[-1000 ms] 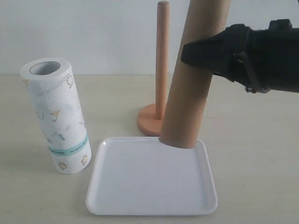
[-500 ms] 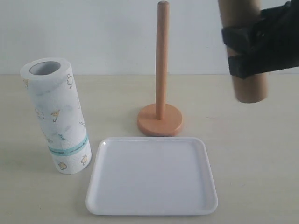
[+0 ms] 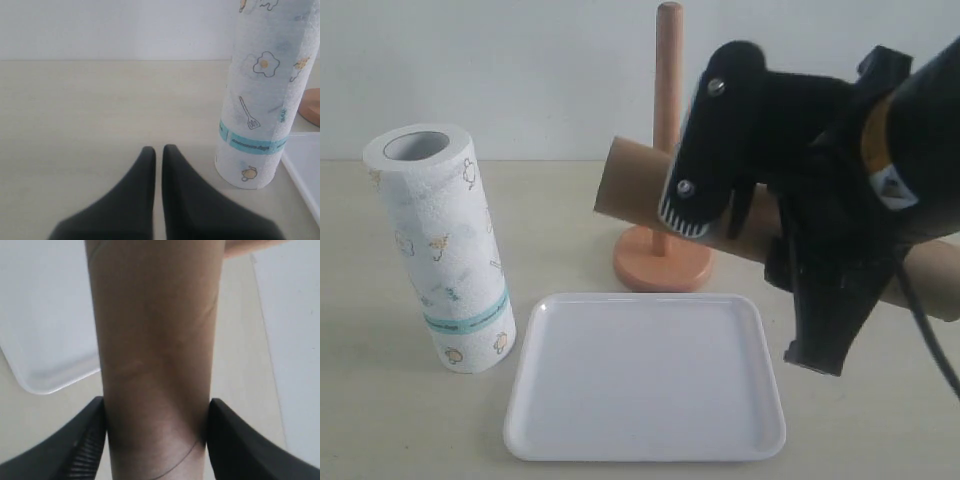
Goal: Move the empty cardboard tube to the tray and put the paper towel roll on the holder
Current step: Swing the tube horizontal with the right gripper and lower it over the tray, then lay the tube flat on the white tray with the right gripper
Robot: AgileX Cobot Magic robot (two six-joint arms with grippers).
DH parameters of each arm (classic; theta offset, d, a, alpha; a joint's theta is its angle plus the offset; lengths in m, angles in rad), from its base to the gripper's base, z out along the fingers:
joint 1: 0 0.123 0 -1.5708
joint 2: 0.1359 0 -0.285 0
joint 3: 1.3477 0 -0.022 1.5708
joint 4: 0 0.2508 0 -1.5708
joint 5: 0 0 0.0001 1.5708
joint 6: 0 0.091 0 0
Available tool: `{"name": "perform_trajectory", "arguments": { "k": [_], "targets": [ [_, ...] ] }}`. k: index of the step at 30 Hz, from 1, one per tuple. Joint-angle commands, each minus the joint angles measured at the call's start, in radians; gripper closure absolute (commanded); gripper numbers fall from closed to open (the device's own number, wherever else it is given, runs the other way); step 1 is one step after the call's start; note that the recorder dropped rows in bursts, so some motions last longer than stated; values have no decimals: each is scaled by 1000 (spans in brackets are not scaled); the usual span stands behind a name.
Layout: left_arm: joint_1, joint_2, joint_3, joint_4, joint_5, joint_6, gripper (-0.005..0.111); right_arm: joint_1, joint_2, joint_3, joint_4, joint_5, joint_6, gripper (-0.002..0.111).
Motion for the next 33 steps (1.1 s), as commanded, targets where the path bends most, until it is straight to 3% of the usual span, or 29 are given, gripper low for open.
{"name": "perform_trajectory", "arguments": {
  "k": [1,21,33],
  "targets": [
    [5,-2,4,0,-3,3,103,4,87,-30,16,-14,-77,108],
    [5,-2,4,0,-3,3,103,4,297,-30,4,-258,-192,108],
    [5,-2,4,0,-3,3,103,-4,501,-30,-115,-411,-101,108]
  ]
}}
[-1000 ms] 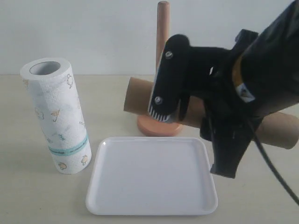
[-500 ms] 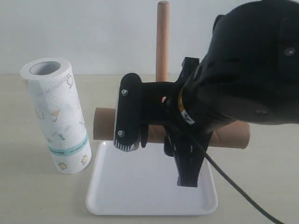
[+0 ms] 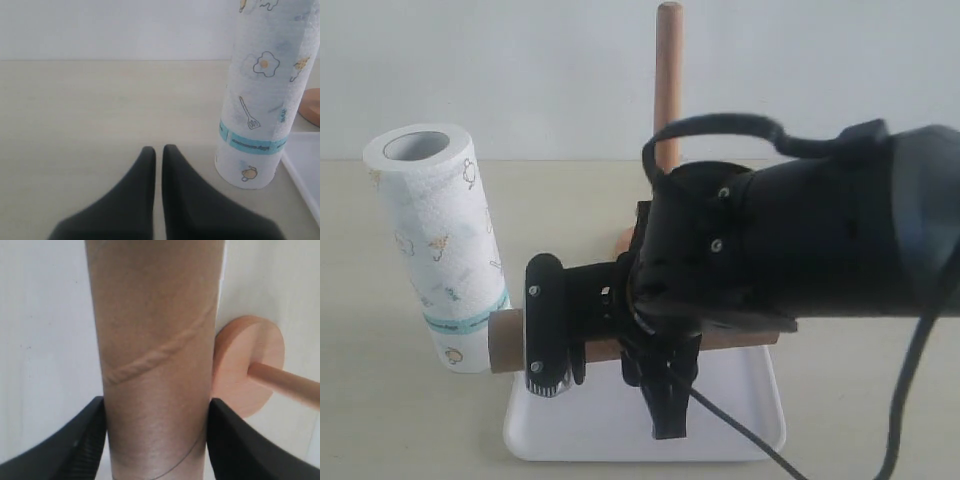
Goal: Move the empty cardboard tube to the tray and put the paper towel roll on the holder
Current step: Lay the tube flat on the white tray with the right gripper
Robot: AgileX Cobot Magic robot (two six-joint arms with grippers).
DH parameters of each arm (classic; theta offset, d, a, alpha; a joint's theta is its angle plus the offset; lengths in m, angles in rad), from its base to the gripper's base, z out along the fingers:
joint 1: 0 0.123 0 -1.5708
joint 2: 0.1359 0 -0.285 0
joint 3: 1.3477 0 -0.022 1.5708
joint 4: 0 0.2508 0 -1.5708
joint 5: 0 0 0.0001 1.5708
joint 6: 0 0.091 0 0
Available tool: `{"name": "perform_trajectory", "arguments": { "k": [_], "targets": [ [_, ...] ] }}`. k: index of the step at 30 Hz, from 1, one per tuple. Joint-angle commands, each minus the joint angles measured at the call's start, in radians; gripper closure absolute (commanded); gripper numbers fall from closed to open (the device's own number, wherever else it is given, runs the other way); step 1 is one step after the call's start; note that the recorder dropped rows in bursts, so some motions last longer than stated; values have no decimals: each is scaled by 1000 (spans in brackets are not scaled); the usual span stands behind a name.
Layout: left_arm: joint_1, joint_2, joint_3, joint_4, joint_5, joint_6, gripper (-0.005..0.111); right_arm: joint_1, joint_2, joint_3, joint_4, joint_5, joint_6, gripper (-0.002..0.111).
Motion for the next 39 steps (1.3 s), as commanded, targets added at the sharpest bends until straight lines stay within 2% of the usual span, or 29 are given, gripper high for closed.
{"name": "perform_trajectory", "arguments": {
  "k": [1,5,10,16,39],
  "targets": [
    [5,-2,4,0,-3,3,103,-9,47,-7,-75,-39,66,108],
    [5,-2,4,0,-3,3,103,-9,80,-7,-112,-69,103,108],
    [5,-2,4,0,-3,3,103,-9,112,-7,-238,-78,291,108],
    [5,-2,4,0,-3,3,103,-9,137,-7,-244,-102,338,108],
    [5,-2,4,0,-3,3,103,-9,209,-7,-229,0,429,108]
  ]
}}
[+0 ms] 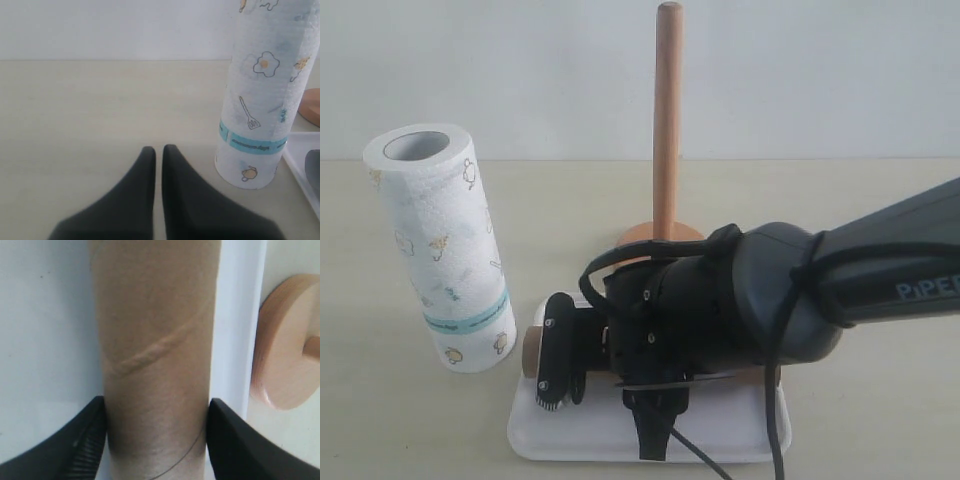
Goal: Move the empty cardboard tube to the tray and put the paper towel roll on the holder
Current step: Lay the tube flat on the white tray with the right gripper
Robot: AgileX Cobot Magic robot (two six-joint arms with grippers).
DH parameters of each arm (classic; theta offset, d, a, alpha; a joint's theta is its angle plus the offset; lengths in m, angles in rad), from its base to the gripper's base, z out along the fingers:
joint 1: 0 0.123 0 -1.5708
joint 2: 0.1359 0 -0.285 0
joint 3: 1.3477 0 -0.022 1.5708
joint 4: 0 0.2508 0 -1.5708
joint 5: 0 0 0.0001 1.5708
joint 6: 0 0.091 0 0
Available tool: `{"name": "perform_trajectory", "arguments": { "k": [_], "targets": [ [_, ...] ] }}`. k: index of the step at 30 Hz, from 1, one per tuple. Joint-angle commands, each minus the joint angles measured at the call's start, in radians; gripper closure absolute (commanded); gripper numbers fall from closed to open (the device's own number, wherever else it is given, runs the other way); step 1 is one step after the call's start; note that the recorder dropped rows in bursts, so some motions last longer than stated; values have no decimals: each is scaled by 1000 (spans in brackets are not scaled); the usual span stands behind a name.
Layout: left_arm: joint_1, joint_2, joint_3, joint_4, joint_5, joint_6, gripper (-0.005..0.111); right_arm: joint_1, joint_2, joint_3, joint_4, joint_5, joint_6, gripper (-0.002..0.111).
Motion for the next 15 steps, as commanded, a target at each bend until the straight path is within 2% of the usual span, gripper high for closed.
{"name": "perform_trajectory", "arguments": {
  "k": [1,4,8,11,15],
  "targets": [
    [5,-2,4,0,-3,3,103,-3,0,-7,3,14,13,108],
    [5,-2,4,0,-3,3,103,-3,0,-7,1,14,4,97],
    [5,-2,4,0,-3,3,103,-3,0,-7,6,12,-14,64],
    [5,-2,4,0,-3,3,103,-3,0,-7,6,12,-16,49],
    [5,-2,4,0,-3,3,103,-1,0,-7,6,23,-16,39]
  ]
}}
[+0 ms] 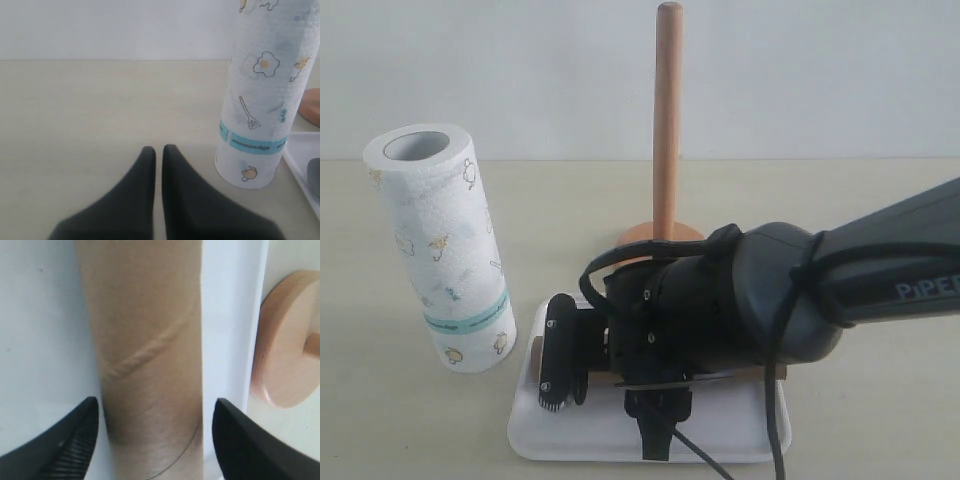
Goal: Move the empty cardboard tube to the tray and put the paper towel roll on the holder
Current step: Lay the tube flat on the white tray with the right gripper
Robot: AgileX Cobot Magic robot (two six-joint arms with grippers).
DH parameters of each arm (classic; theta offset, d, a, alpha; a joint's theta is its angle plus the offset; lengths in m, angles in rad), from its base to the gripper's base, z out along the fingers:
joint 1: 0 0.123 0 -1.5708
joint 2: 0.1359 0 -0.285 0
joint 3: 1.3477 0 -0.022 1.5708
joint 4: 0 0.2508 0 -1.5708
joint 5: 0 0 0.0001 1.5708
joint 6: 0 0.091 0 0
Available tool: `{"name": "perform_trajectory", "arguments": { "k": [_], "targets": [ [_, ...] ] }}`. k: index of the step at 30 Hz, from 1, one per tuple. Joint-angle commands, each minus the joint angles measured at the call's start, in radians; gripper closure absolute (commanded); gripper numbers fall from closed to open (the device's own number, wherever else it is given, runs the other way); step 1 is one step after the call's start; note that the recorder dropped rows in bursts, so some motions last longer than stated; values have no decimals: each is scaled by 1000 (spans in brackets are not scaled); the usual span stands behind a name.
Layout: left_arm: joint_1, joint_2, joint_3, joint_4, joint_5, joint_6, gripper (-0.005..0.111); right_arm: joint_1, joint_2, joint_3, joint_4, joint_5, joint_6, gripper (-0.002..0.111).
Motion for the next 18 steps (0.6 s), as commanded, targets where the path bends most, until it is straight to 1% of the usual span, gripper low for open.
{"name": "perform_trajectory", "arguments": {
  "k": [1,7,15,18],
  "targets": [
    [5,-2,4,0,-3,3,103,-1,0,-7,2,22,-4,38],
    [5,-2,4,0,-3,3,103,1,0,-7,2,44,-4,37],
    [5,-2,4,0,-3,3,103,51,-43,-7,-30,47,-4,37],
    [5,-2,4,0,-3,3,103,67,-84,-7,-37,79,-4,37]
  ]
}}
